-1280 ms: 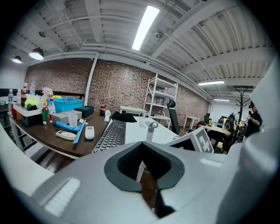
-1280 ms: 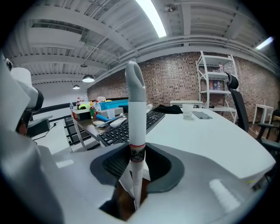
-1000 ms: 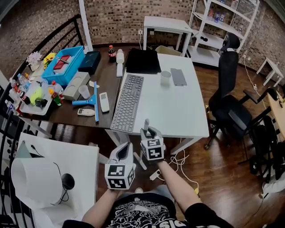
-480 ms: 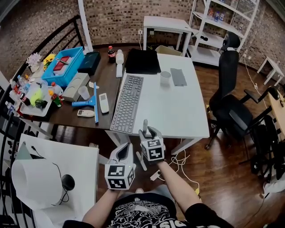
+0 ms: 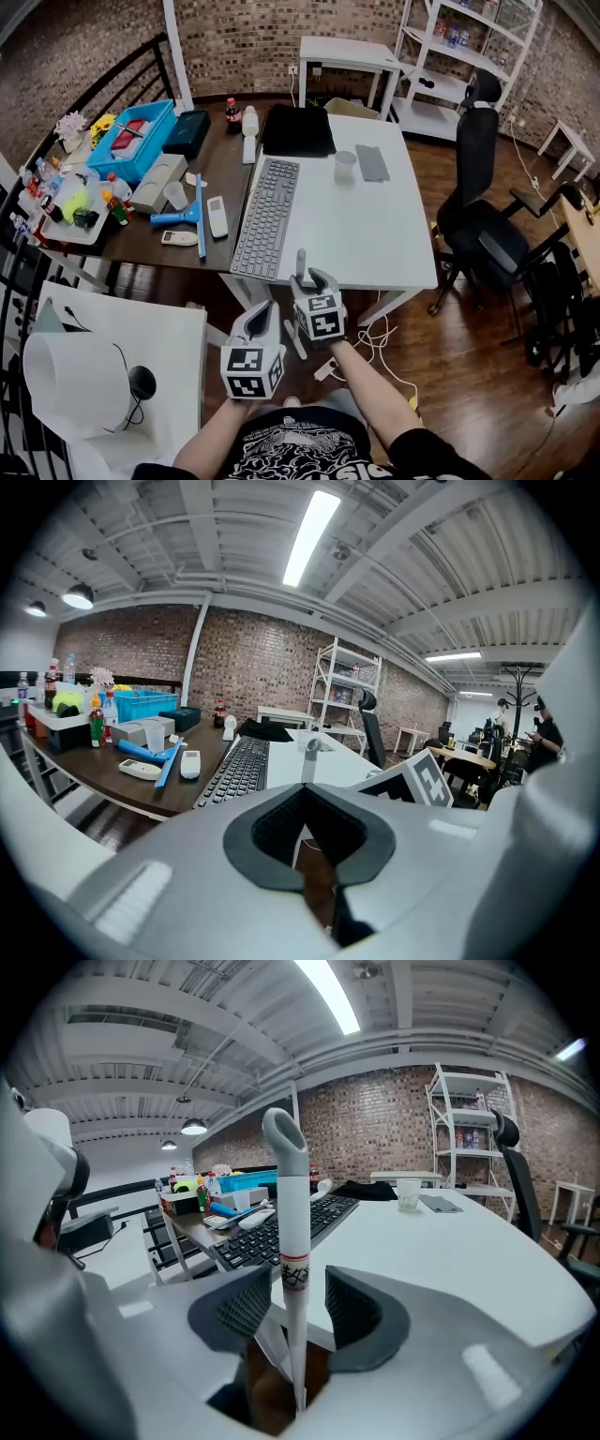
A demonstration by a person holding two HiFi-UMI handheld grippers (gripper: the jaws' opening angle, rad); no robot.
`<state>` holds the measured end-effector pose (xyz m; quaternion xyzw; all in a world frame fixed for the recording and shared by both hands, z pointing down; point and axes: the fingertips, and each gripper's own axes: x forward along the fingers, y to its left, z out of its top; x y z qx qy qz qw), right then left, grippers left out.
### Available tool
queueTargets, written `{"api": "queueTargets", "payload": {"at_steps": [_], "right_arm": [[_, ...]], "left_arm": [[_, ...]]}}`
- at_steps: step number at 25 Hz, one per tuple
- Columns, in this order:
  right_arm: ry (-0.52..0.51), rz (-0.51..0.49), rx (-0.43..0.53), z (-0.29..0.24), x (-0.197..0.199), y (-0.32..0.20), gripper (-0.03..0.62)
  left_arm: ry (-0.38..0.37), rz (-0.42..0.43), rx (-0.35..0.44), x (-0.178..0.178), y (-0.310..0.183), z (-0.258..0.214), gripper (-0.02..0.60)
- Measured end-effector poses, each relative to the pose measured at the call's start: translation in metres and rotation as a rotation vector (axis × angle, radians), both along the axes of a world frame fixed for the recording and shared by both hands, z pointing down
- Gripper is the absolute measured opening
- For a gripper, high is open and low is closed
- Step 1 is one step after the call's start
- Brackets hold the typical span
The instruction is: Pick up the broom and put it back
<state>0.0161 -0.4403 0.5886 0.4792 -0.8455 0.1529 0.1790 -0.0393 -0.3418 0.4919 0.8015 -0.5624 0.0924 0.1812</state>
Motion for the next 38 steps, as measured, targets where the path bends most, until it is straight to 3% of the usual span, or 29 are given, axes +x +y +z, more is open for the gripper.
{"api": "queueTargets", "payload": {"at_steps": [13, 23, 33, 38], "right_arm": [[-0.012, 0.064, 0.020, -0.026, 0.009, 0.037, 0.148], [-0.046, 0.106, 0.083, -0.085, 0.020, 0.103, 0.067], [-0.137, 0.061, 0.176, -0.146, 0.031, 0.178, 0.000], [-0.164, 0.019, 0.184, -0.155, 0.036, 0.218, 0.000]], "left_arm": [[0.023, 0.007, 0.008, -0.001, 0.021, -0.008, 0.006], [0.058, 0.044, 0.020, 0.013, 0.050, -0.022, 0.006], [0.059, 0.019, 0.064, 0.033, 0.098, -0.042, 0.006], [0.048, 0.007, 0.073, 0.048, 0.138, -0.048, 0.006]]}}
